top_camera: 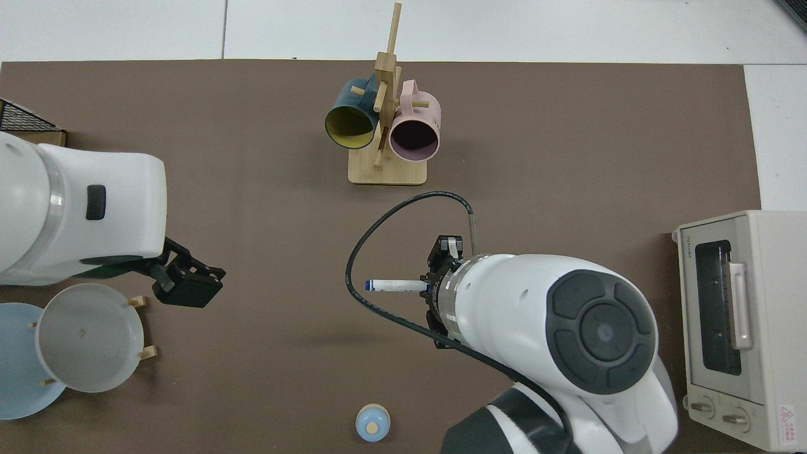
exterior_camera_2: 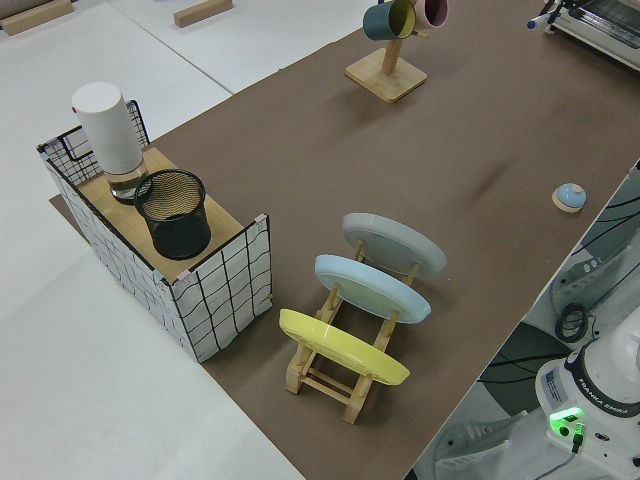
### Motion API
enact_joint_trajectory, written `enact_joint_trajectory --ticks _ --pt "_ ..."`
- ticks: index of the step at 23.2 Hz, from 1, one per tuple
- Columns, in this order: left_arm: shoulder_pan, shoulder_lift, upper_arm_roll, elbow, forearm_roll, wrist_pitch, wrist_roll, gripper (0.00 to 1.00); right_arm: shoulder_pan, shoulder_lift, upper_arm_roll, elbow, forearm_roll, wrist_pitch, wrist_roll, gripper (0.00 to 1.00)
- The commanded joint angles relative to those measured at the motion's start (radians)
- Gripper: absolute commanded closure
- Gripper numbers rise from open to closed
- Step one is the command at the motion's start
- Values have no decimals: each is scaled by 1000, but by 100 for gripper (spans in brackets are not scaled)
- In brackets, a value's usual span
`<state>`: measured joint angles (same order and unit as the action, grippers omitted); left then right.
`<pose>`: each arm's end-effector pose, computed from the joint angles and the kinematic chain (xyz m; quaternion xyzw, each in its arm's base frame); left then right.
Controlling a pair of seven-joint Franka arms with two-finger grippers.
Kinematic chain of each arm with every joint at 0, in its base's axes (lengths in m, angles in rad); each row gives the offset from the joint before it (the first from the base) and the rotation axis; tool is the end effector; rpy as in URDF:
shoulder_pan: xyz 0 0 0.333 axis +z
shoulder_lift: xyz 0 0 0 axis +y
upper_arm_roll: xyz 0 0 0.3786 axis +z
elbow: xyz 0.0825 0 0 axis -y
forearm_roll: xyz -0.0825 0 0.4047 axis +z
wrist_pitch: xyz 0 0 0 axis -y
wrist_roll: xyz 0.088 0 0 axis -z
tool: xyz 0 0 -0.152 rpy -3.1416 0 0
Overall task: Put markers into pen holder
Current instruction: 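Carry the marker to the middle while the left gripper reaches it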
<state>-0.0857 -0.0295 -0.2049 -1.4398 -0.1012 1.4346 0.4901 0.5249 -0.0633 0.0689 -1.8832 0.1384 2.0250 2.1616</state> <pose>0.5210 -0.1753 0.7105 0.9208 -0.3869 0.0164 0.0456 0.4795 0.3411 0.5661 -0.6862 0.7175 0.0420 0.1122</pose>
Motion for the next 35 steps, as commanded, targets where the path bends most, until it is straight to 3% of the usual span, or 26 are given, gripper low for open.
enact_joint_trajectory --ticks 1,4,13,25,35 --pt "-2 -12 6 -25 37 47 350 0 32 28 -3 23 -11 18 41 100" --pt "-9 -12 4 -25 44 53 468 0 43 34 -3 23 -13 55 73 100" --pt "-15 -27 -42 -76 44 53 469 1 124 74 -3 47 -68 58 138 100" --pt "-204 -50 -80 -306 40 202 130 0 121 80 -3 59 -108 47 136 100" --pt "-203 -62 -79 -343 9 207 136 0 121 82 -3 59 -109 47 130 100"
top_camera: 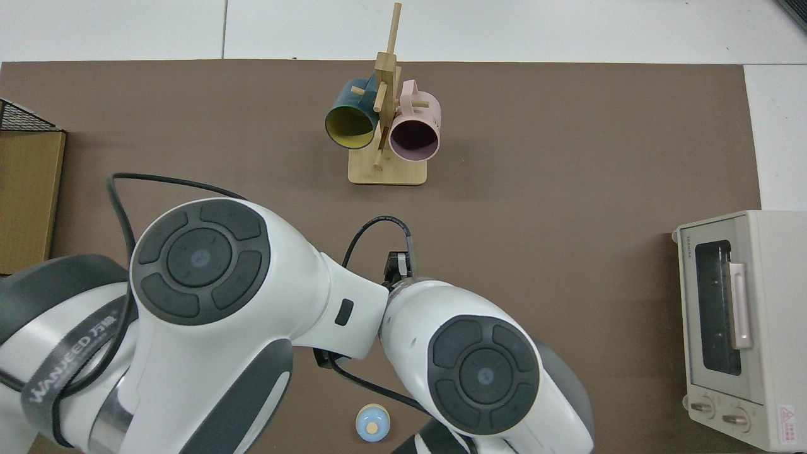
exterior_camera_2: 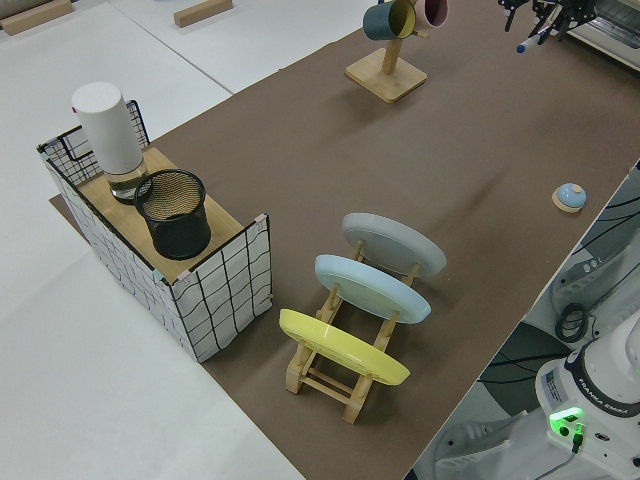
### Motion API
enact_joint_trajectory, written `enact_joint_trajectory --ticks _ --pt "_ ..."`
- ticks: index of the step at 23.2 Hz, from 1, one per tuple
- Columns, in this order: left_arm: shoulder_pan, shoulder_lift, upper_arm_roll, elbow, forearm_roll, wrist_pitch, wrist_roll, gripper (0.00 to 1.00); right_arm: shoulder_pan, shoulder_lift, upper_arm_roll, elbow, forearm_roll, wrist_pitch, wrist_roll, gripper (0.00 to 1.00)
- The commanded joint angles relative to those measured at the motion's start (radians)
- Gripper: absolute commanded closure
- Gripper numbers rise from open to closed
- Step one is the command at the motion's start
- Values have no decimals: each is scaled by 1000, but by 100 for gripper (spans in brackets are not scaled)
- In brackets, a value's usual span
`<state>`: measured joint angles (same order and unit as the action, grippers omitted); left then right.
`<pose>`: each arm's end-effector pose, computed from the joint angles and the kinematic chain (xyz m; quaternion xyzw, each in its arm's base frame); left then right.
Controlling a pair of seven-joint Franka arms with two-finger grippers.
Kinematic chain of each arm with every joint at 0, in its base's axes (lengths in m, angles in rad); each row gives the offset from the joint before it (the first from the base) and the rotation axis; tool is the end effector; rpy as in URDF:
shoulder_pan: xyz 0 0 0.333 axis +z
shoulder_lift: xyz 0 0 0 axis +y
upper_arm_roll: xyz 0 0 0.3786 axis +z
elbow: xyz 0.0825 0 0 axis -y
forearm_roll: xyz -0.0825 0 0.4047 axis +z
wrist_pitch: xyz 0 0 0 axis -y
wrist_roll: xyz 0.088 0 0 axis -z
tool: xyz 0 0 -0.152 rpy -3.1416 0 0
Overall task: Put markers into pen holder
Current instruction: 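Carry the marker to the middle while the left gripper reaches it, then grasp the marker with the left gripper while the right gripper opens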
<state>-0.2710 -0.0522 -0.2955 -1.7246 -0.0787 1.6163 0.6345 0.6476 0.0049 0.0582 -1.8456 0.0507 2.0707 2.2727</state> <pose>0.4588 -0.3101 0.5987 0.8262 -0.5618 -0.0280 0.0326 0.4653 0.4025 0.5498 -0.6972 0.7081 0.0146 0.1114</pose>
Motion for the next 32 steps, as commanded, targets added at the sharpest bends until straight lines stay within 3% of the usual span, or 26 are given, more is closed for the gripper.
enact_joint_trajectory --ticks 1,6,9,11,32 --pt "-16 -43 12 -59 -13 19 8 0 -2 12 8 22 -22 3 16 100" --pt "4 -37 36 -59 -21 34 77 0 -5 13 8 20 -23 6 14 100" --pt "85 -28 56 -59 -117 33 210 0 -6 18 8 22 -23 9 14 100" --pt "95 -28 56 -59 -125 31 226 0 -6 18 8 22 -23 9 14 100" --pt "79 -44 35 -142 -251 140 235 4 3 23 8 37 -23 34 14 100"
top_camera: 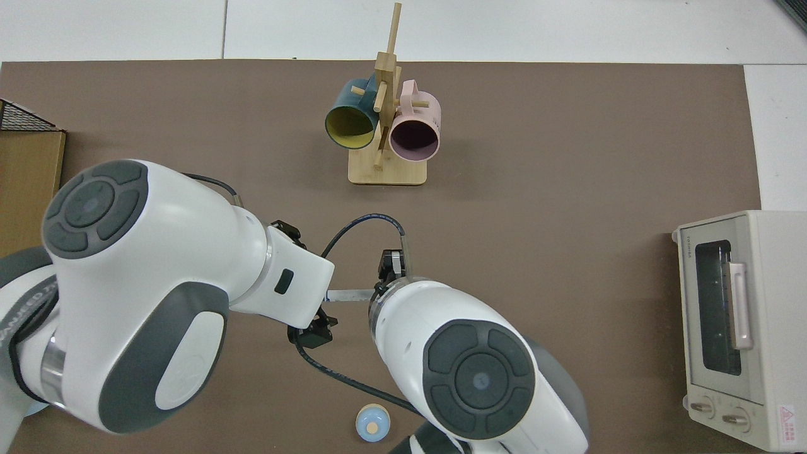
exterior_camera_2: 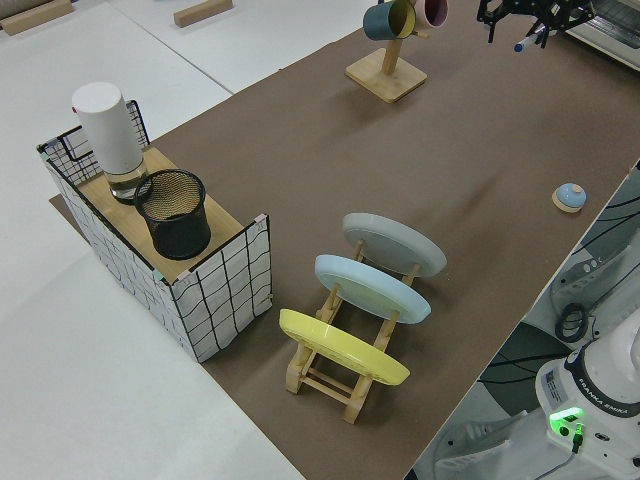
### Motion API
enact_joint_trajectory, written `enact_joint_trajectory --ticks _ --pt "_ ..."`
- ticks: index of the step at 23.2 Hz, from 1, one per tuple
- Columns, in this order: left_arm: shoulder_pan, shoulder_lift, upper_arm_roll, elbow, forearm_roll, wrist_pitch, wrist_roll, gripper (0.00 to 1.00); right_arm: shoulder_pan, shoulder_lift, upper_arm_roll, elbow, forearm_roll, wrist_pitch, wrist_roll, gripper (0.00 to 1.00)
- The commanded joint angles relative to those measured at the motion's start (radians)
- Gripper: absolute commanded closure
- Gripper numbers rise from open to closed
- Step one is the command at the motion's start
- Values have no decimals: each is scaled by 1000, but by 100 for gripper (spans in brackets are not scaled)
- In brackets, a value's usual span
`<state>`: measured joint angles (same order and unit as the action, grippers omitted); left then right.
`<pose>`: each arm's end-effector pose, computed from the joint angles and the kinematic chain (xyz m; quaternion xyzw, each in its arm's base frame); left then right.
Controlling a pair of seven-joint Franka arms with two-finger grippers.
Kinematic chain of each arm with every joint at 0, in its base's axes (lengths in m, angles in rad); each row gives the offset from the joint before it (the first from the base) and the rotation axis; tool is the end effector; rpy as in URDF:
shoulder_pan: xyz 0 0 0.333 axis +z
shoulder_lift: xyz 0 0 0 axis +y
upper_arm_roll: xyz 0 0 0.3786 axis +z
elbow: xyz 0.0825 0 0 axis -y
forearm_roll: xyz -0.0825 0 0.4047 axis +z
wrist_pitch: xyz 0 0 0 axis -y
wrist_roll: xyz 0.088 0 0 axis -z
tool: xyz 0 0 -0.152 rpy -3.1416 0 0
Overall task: Put markers into pen holder
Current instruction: 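Grasp the marker with the left gripper while the right gripper opens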
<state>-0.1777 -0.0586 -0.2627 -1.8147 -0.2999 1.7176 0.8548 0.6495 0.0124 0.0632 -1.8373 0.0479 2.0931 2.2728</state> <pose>0.4850 -0.2772 0.5713 0.8045 -0.5769 0.0094 0.1409 0.4672 0.4091 0.5522 -0.6988 0.7046 0.0129 0.1228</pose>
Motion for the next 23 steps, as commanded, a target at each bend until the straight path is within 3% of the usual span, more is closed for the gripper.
enact_joint_trajectory --ticks 1,9,19,23 --pt "-19 -38 2 -57 -30 49 15 4 1 20 3 35 -20 11 14 100" --pt "-54 -46 2 -89 -61 83 6 9 2 26 4 36 -16 39 -16 100" --pt "-54 -46 0 -89 -111 76 -6 10 15 34 4 36 -3 79 -27 100" --pt "-54 -46 2 -87 -117 71 -8 16 16 34 4 35 -3 81 -27 100"
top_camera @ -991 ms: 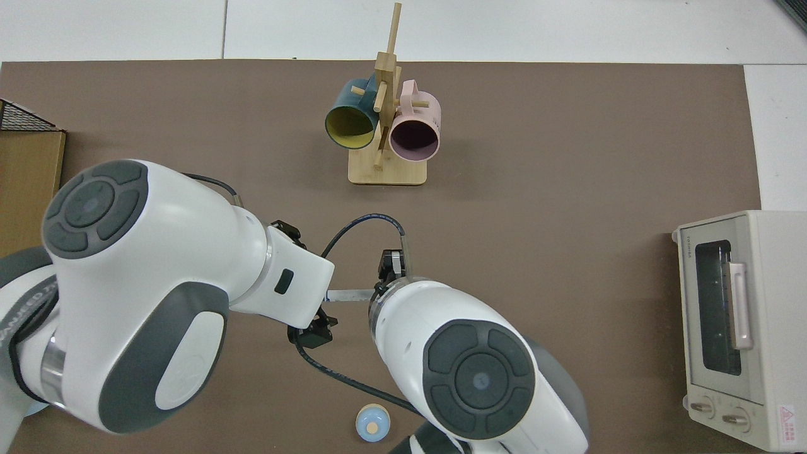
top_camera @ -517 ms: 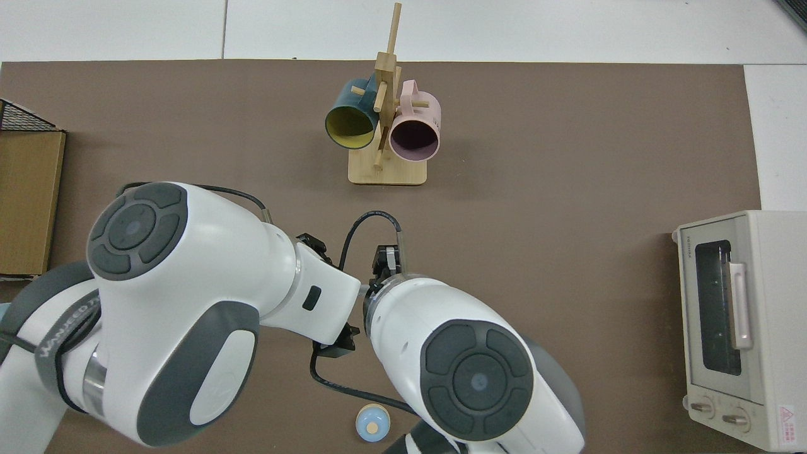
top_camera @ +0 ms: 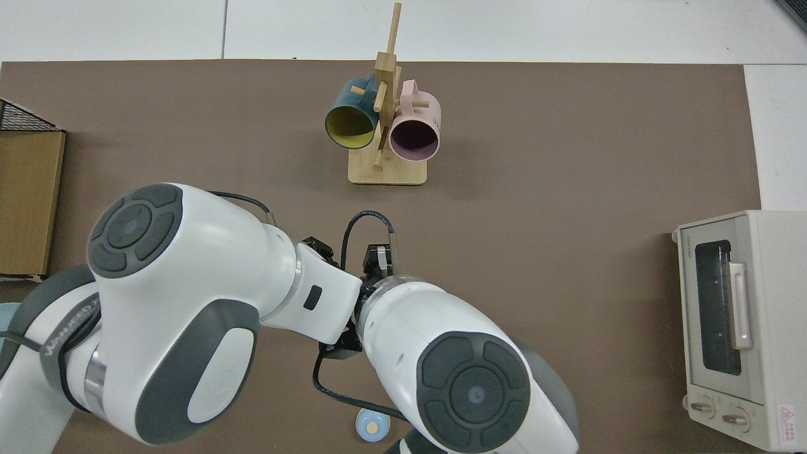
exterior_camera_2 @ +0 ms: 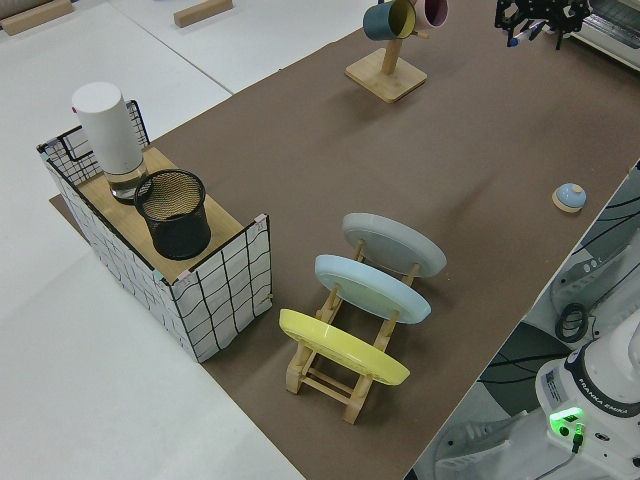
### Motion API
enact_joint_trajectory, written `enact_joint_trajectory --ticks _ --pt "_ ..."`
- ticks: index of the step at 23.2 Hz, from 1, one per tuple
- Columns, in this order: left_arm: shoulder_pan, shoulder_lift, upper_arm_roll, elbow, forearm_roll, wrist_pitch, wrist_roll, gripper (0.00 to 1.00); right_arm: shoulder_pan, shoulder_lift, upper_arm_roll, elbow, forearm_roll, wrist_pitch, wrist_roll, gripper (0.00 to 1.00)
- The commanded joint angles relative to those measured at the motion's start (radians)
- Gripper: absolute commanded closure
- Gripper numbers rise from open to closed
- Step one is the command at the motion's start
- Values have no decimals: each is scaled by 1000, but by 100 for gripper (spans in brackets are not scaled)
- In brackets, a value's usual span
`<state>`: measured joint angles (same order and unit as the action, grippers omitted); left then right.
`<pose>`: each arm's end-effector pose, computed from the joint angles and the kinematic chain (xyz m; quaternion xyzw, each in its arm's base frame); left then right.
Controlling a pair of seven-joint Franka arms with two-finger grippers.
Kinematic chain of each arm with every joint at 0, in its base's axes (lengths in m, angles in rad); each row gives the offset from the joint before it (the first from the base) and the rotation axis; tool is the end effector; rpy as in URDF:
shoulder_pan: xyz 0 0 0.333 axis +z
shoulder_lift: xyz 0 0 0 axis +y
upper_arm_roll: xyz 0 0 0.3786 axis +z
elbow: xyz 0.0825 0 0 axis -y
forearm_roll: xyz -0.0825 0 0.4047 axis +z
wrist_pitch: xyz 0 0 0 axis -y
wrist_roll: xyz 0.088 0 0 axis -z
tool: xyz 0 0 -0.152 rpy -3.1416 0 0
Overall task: Put markers into pen holder
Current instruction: 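Grasp the marker with the left gripper while the right gripper opens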
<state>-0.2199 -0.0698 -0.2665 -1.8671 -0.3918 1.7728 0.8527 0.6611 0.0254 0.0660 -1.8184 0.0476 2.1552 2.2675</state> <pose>0.4662 -0.3075 0.5592 0.7965 -0.5768 0.0204 0.1804 0.4718 0.4242 0.5621 -0.7019 0.6948 0.0110 0.1563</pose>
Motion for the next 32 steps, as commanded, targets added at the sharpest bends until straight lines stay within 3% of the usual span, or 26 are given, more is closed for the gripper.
enact_joint_trajectory --ticks 1,16,26,32 --pt "-10 -34 6 -33 -25 16 -6 18 5 21 1 16 -3 18 -22 100" --pt "-3 -38 9 -23 -24 13 -6 33 26 34 1 8 -5 25 -22 100" --pt "-3 -39 9 -24 -15 10 2 59 26 34 1 14 -11 20 -22 100" --pt "-1 -42 10 -26 -10 8 14 63 22 34 0 17 -11 14 -23 100"
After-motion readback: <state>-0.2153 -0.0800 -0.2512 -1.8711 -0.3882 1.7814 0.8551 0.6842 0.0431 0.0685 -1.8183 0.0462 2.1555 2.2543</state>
